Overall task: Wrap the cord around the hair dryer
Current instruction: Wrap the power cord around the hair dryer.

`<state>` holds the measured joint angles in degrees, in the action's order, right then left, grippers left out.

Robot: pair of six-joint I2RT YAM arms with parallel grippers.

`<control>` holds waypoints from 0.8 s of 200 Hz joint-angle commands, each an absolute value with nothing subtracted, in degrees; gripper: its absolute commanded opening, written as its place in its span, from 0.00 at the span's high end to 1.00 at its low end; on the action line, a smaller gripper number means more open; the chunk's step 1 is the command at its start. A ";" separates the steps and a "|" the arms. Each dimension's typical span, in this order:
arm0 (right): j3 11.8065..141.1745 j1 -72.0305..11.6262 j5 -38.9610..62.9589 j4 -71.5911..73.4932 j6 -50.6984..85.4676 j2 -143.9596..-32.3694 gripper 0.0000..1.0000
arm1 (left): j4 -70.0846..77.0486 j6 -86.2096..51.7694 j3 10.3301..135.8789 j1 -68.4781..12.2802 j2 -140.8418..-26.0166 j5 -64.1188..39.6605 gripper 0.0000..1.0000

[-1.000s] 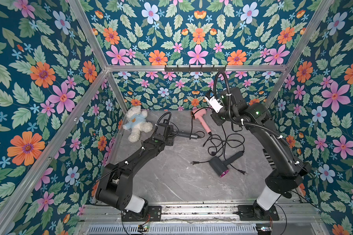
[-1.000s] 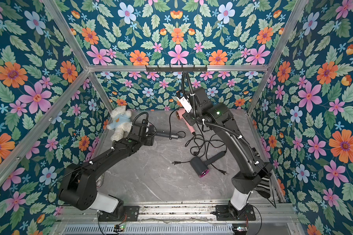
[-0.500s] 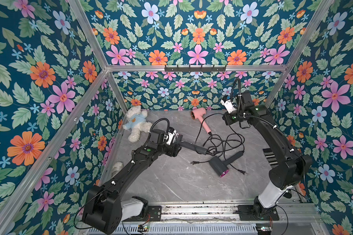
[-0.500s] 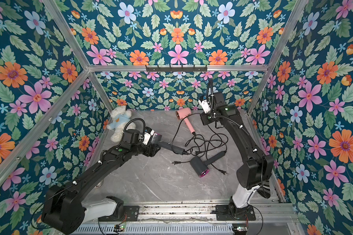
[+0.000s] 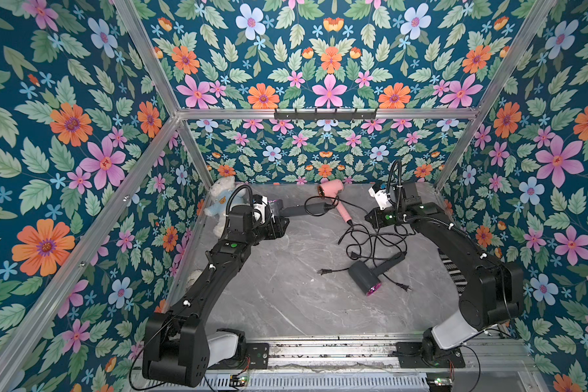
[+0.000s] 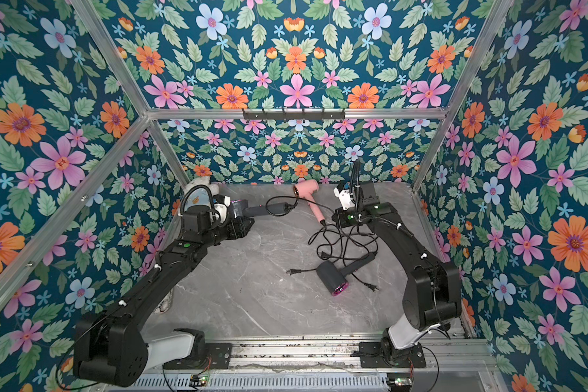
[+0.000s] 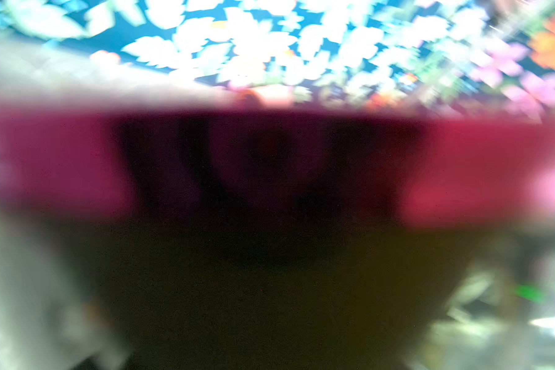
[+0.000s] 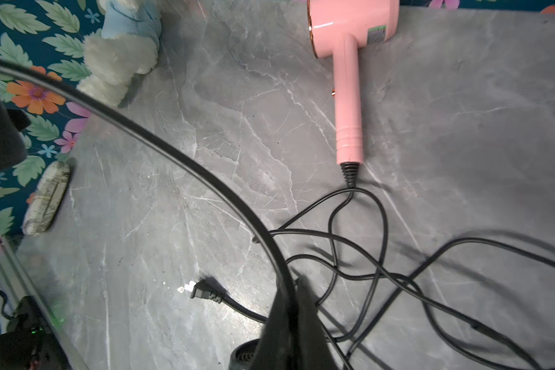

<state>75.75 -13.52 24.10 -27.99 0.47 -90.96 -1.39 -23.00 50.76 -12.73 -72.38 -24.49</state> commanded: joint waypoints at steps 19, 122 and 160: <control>69.56 -16.50 25.74 -24.35 2.17 -88.89 1.00 | 3.93 -33.03 51.53 -12.47 -75.77 -13.49 1.00; 69.42 -31.74 17.28 -48.46 -7.67 -82.85 1.00 | 3.18 -32.62 57.41 -13.59 -90.60 17.14 1.00; 75.81 -38.28 14.59 -56.35 -8.26 -81.56 1.00 | 2.99 -31.04 58.79 -14.31 -93.65 22.97 1.00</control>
<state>72.51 -35.29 16.78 -46.02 -6.20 -82.21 0.10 -30.46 57.82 -14.24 -92.75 13.17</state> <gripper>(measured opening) 0.078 0.761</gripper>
